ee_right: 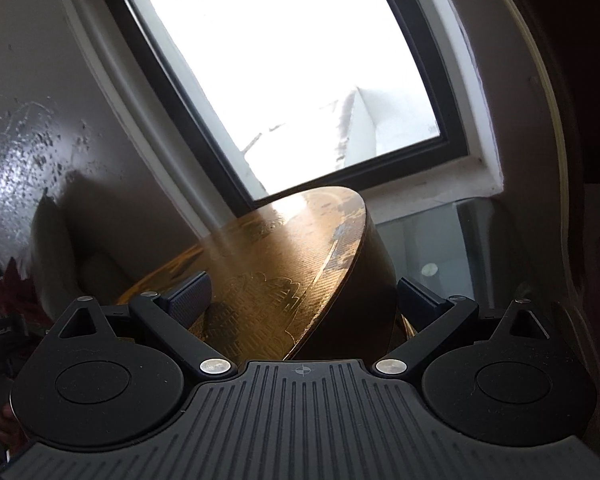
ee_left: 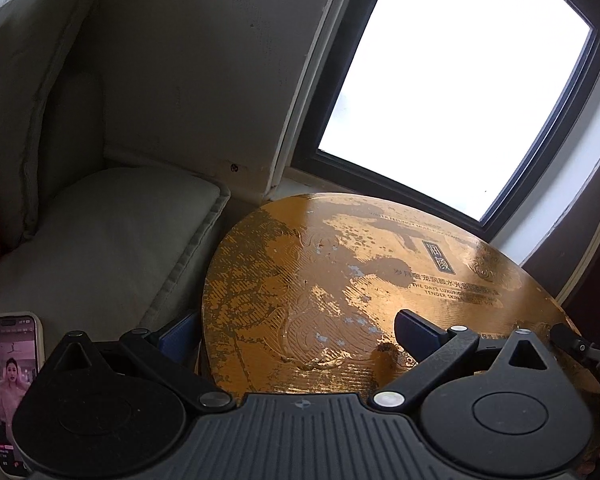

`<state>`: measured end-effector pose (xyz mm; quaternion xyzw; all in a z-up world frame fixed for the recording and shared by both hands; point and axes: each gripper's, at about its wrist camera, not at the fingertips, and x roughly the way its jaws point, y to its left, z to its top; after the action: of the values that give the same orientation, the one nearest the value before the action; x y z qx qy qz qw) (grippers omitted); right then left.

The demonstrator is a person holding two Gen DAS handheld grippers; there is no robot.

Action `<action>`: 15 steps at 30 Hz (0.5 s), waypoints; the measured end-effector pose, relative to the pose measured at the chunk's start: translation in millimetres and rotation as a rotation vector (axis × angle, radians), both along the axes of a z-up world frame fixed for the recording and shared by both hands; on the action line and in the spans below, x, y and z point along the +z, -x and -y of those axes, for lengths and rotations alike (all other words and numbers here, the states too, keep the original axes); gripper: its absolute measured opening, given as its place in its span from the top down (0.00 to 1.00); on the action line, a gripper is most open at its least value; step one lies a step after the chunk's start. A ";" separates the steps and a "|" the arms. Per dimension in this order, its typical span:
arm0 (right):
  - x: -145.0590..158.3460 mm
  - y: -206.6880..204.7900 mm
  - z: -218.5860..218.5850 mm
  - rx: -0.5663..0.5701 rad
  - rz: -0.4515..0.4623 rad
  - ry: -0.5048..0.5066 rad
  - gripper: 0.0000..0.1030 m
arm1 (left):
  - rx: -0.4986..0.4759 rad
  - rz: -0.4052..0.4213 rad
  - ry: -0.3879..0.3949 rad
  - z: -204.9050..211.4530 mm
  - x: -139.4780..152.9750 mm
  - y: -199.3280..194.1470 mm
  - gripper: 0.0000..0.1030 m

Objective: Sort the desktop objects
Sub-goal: 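Lower the lid onto the box rim and open both grippers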

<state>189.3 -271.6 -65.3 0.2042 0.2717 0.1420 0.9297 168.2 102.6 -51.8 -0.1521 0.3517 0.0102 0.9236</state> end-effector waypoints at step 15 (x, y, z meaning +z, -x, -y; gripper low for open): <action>-14.8 7.3 -10.3 -0.007 -0.124 0.057 0.04 | -0.050 -0.052 -0.087 8.1 -7.5 3.9 0.03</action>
<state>182.0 -261.3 -80.0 0.1868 0.3319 0.1179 0.9171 164.3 94.4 -59.3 -0.1026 0.3784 0.0064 0.9199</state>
